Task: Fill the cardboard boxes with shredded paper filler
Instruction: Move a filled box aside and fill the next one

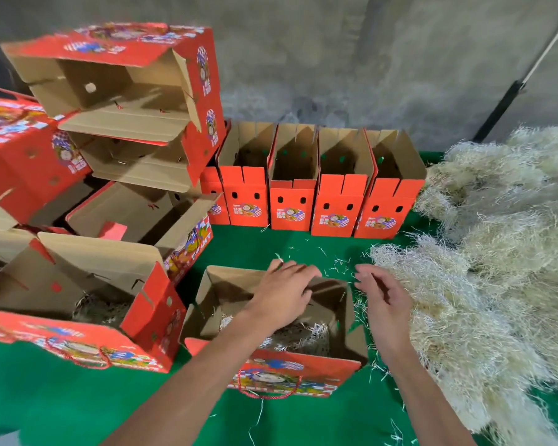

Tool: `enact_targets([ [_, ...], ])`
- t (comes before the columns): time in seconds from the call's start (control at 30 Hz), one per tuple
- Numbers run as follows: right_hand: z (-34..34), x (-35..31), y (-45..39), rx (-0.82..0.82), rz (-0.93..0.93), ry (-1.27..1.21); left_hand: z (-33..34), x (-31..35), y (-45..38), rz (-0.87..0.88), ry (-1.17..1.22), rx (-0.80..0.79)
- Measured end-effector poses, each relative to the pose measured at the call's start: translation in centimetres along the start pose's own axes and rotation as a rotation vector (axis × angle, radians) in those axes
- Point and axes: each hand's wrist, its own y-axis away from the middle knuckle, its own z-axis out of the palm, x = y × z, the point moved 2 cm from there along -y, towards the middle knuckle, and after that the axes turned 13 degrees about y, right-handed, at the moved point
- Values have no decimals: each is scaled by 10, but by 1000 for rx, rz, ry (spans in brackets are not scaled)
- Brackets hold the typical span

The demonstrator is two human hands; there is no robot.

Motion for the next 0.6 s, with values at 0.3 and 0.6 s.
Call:
enact_targets([
  [0.3, 25, 68, 39, -318, 527, -118, 8, 1, 2, -25, -20, 106],
  [0.6, 47, 84, 77, -250, 897, -399, 3, -18, 16, -59, -76, 96],
])
